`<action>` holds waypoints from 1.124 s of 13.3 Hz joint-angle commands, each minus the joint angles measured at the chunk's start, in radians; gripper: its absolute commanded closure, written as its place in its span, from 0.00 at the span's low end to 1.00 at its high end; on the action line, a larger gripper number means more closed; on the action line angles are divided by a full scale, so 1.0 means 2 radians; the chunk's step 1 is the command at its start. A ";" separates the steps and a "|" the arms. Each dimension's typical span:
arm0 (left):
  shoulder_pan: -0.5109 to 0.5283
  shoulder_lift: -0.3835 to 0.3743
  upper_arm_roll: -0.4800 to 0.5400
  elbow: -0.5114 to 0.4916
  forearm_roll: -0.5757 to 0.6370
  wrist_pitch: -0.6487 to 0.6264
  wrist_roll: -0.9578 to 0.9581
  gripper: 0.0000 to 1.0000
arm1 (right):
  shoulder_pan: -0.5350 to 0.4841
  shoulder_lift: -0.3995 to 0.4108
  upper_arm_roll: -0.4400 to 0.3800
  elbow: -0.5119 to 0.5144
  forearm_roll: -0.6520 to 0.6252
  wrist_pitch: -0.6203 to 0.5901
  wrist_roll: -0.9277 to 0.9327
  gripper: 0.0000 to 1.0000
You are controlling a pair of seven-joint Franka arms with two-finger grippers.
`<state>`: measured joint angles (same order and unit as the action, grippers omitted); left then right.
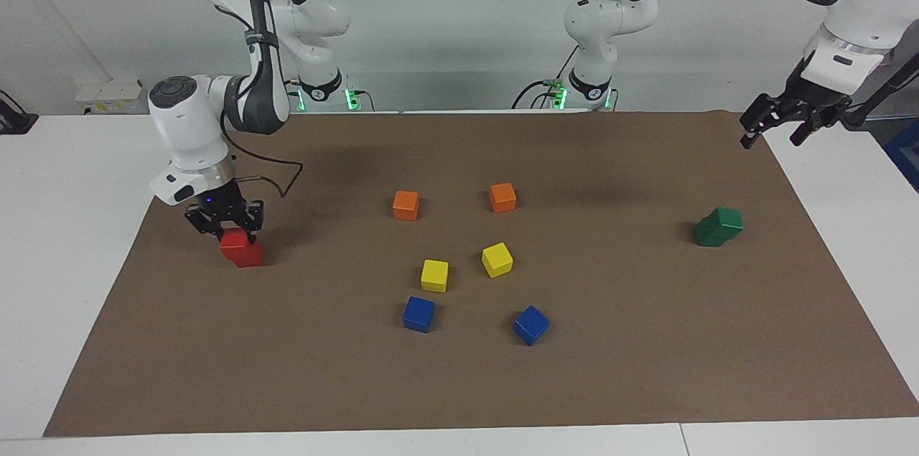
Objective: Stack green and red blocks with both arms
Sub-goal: 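Carry the red block to the other red block with the right gripper, then lower the red block onto the other red block and open the right gripper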
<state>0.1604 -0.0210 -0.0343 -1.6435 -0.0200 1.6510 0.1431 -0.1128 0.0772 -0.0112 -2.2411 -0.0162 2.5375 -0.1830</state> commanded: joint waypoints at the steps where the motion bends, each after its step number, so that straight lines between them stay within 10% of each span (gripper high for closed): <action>1: -0.007 -0.012 0.000 -0.008 0.009 -0.032 -0.006 0.00 | -0.017 -0.012 0.005 -0.018 0.012 0.013 -0.034 0.89; 15: -0.089 -0.013 0.012 -0.004 0.026 0.030 -0.029 0.00 | -0.010 -0.013 0.005 -0.023 0.012 0.014 -0.037 0.87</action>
<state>0.0020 -0.0291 -0.0265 -1.6409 -0.0086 1.6490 0.0954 -0.1254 0.0726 -0.0086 -2.2539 -0.0157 2.5382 -0.2192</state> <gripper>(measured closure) 0.000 0.449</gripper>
